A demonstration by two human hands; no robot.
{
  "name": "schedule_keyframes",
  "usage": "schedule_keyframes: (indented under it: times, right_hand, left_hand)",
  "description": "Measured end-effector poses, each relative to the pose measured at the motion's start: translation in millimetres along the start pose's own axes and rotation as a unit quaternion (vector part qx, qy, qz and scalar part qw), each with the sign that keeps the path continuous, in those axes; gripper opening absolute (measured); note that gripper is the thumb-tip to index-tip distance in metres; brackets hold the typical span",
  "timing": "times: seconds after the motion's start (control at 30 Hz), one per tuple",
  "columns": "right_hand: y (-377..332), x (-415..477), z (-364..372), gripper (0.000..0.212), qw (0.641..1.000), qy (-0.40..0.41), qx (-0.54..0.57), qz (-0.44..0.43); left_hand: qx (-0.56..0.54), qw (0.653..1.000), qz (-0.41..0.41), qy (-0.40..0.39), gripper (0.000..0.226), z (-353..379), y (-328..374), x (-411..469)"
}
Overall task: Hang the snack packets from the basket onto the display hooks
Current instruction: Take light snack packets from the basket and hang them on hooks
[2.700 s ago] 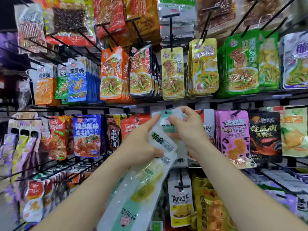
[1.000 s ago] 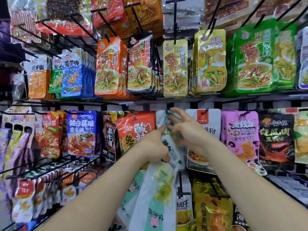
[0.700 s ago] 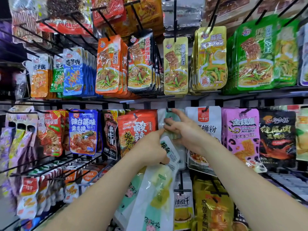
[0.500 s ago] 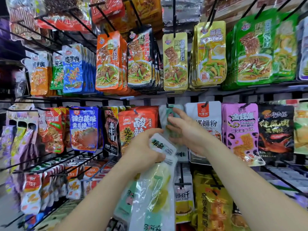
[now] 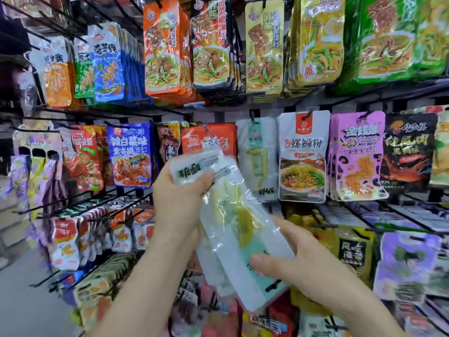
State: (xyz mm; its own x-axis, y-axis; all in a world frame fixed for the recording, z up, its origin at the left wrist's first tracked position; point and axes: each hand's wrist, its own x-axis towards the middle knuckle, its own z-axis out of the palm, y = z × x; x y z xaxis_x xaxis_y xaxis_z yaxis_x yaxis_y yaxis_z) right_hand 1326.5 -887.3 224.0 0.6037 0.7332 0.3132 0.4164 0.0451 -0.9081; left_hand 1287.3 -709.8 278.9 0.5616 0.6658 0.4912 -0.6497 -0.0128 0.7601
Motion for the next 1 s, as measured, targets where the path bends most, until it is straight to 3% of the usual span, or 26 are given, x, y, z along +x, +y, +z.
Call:
schedule_keyframes:
  times: [0.23, 0.43, 0.7, 0.77, 0.87, 1.0]
  right_hand:
    - [9.7, 7.1, 13.8, 0.014, 0.990, 0.124, 0.056, -0.035]
    - [16.7, 8.2, 12.8, 0.020, 0.972, 0.169, 0.163, -0.007]
    - [24.7, 11.6, 12.3, 0.018, 0.942, 0.163, 0.294, 0.015]
    - [25.8, 12.3, 15.1, 0.017, 0.933, 0.164, 0.319, 0.019]
    - [25.4, 12.8, 20.6, 0.017, 0.934, 0.167, 0.314, 0.019]
    - [26.4, 11.3, 26.4, 0.017, 0.935, 0.153, 0.317, 0.030]
  left_hand:
    - [-0.031, 1.000, 0.001, 0.007, 0.019, 0.5, -6.7, -4.5]
    - [-0.111, 0.984, -0.137, 0.019, 0.020, 0.9, -4.8, -2.1]
    - [-0.152, 0.967, -0.205, 0.016, 0.019, -1.2, -7.3, -5.9]
    - [-0.145, 0.970, -0.193, 0.020, 0.021, -2.0, -8.1, -7.5]
    - [-0.044, 0.993, -0.103, 0.020, 0.020, -5.0, -9.7, -7.4]
    - [0.080, 0.996, -0.036, -0.008, 0.050, -8.2, -5.8, -7.0]
